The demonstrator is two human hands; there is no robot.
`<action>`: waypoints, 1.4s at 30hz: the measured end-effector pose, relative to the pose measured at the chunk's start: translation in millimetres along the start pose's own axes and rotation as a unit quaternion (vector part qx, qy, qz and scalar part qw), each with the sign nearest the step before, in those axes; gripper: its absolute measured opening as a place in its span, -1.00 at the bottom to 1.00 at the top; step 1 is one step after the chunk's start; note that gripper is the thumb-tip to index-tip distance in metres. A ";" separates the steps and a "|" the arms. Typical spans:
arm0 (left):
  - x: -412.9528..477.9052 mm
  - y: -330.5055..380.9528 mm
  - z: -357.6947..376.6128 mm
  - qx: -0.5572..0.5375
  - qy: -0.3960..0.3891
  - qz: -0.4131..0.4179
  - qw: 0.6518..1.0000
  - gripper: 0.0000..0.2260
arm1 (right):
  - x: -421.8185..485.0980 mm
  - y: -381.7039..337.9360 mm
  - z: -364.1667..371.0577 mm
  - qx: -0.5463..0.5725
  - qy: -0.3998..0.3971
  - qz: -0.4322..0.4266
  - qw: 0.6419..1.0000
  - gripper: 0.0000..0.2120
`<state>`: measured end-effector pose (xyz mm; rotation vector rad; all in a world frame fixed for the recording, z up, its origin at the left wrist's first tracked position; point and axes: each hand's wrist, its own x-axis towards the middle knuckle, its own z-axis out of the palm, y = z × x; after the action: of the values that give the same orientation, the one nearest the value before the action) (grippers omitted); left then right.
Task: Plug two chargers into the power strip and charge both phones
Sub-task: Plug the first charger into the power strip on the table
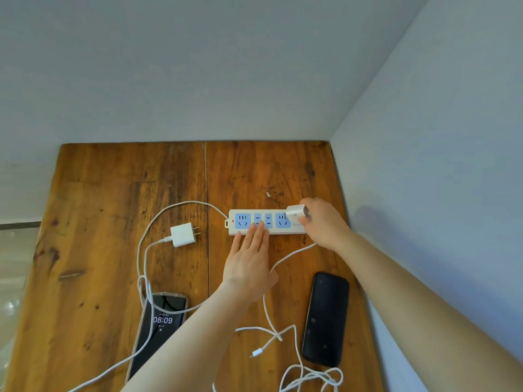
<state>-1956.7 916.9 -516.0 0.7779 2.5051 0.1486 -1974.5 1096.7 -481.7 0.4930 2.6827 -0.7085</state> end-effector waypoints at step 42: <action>7.4 -2.2 -7.3 -0.026 -0.011 -0.002 1.000 -0.28 | 33.5 -40.4 -12.2 -0.292 -0.147 -0.215 0.920 -0.78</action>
<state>-1966.6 919.5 -513.5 0.7484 2.4725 0.2028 -2023.3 1078.2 -468.1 -0.3386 2.5448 -0.0382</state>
